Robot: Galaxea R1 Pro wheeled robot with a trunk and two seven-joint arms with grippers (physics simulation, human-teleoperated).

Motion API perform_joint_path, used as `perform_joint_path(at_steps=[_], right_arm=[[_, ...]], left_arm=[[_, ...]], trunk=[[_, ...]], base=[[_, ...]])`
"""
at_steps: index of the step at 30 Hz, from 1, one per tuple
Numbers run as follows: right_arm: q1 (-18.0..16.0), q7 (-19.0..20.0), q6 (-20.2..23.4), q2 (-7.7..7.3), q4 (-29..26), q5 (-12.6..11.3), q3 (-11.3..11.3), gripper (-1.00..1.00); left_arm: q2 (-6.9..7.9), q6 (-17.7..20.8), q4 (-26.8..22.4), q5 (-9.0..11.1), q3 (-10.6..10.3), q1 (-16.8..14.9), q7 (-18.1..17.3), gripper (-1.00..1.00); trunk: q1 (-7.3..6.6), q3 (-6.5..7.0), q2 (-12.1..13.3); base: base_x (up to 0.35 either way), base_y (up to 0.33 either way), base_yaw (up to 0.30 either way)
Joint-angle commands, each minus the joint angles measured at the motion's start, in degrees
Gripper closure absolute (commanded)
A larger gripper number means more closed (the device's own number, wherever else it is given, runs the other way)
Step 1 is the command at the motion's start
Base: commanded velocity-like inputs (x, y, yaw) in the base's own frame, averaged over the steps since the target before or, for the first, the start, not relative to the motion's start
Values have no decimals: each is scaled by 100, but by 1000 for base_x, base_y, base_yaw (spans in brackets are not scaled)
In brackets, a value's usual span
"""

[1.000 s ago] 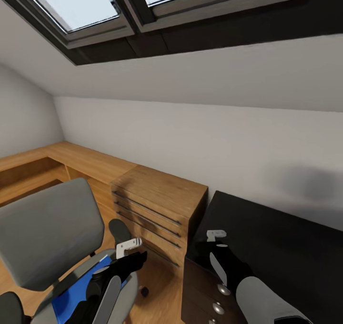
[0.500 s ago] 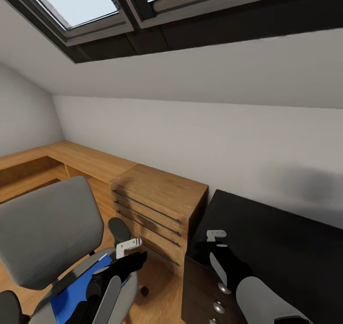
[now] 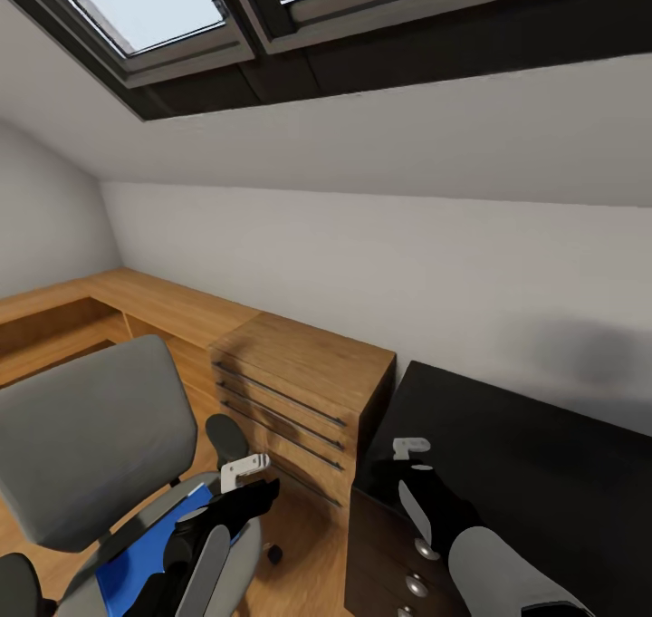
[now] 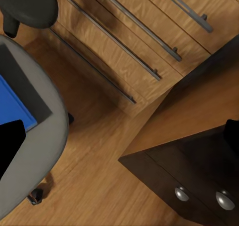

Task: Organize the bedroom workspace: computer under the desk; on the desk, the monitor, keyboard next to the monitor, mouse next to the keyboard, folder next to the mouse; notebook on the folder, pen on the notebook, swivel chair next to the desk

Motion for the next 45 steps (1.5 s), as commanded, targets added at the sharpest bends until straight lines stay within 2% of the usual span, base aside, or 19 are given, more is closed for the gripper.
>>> perform_joint_path(at_steps=[1, 5, 6, 29, 35, 41, 42, 45], right_arm=[[-2, -35, 37, -3, -11, -20, 33, 100], [-2, -36, 37, -3, -11, -20, 37, 100], [0, -37, 37, -3, -11, -20, 35, -100], [0, -30, 22, 0, -27, -19, 61, -100], [5, -18, -15, -10, -336, -27, 49, -100], [138, -26, 74, -5, -1133, -33, 47, -100], [425, -28, 371, -4, -1769, -34, 47, -100], [682, -32, 746, -3, -2410, -41, 43, -100]], left_arm=[[1, 13, -7, 60, -5, -4, 55, -100], [1, 12, -7, 60, -5, -4, 55, -100], [1, 12, -7, 60, -5, -4, 55, -100], [2, 12, -7, 58, 1, -4, 55, -100], [2, 12, -4, 52, 2, -4, 55, -100], [2, 12, 1, 52, 2, -4, 55, -100], [2, 12, 2, 52, 3, -4, 55, -100], [2, 12, 4, 50, 3, -4, 55, -100]], trunk=[[0, -7, -5], [0, -7, -5], [0, -7, -5], [0, -7, -5], [0, -7, -5], [0, -7, -5], [0, -7, -5], [0, -7, -5]], base=[[0, 0, 0], [0, 0, 0], [0, 0, 0], [0, 0, 0], [0, 0, 0], [0, 0, 0], [0, 0, 0], [0, 0, 0]])
